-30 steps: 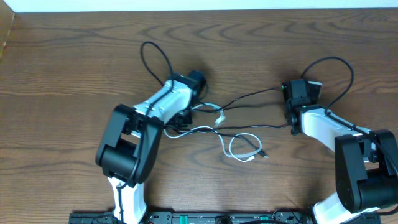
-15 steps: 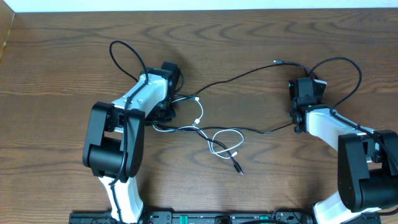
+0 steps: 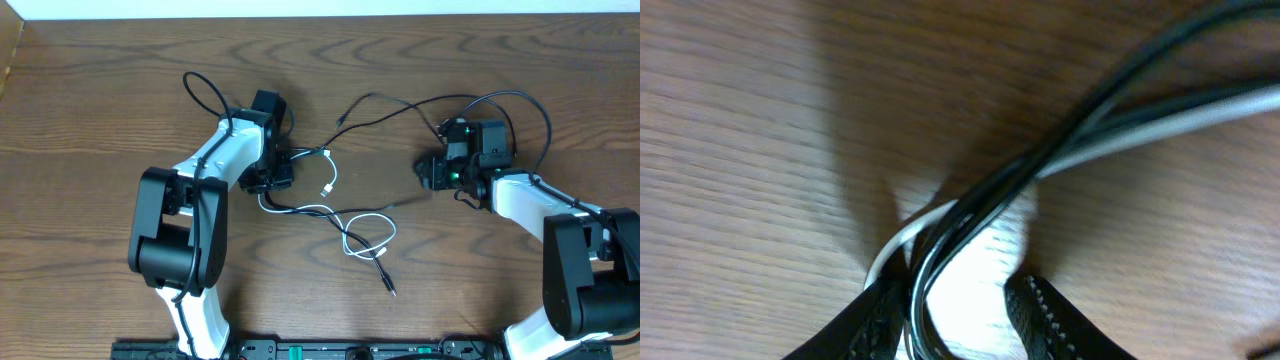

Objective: Untangle cables

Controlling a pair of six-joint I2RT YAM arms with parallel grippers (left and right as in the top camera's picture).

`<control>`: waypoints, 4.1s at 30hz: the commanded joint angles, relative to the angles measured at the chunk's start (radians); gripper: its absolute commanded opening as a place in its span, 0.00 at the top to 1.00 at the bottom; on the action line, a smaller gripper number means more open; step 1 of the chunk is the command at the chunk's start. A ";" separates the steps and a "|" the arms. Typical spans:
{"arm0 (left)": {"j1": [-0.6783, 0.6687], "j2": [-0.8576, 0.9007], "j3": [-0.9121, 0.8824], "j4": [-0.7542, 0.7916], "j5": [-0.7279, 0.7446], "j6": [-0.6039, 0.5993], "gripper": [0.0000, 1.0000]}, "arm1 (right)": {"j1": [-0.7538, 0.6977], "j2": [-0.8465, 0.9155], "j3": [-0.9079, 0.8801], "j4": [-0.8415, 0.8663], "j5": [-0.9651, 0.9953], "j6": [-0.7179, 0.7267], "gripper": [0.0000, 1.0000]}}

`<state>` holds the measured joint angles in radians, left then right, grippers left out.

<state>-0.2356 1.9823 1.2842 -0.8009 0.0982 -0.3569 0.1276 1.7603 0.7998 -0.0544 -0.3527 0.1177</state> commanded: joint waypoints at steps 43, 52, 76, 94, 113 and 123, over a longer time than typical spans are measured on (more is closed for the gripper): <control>0.003 -0.375 -0.022 -0.152 0.059 -0.014 0.02 | -0.159 -0.159 0.417 -0.404 0.294 0.011 0.04; 0.003 -0.375 -0.022 -0.152 0.059 -0.014 0.02 | -0.245 0.048 0.606 -0.596 0.360 -0.010 0.33; 0.003 -0.375 -0.022 -0.152 0.059 -0.014 0.02 | -0.309 0.313 0.563 -0.638 0.346 -0.029 0.91; 0.003 -0.375 -0.022 -0.152 0.059 -0.014 0.02 | -0.002 0.313 0.378 -0.585 -0.034 0.062 0.99; 0.003 -0.375 -0.022 -0.152 0.059 -0.014 0.02 | 0.266 0.285 0.612 -0.821 -0.003 0.058 0.75; 0.003 -0.375 -0.022 -0.152 0.059 -0.014 0.02 | 0.243 0.208 0.774 -1.014 0.002 0.024 0.53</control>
<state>-0.2356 1.6009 1.2579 -0.9463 0.1558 -0.3660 0.3714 2.0148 1.5562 -1.0489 -0.3553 0.1581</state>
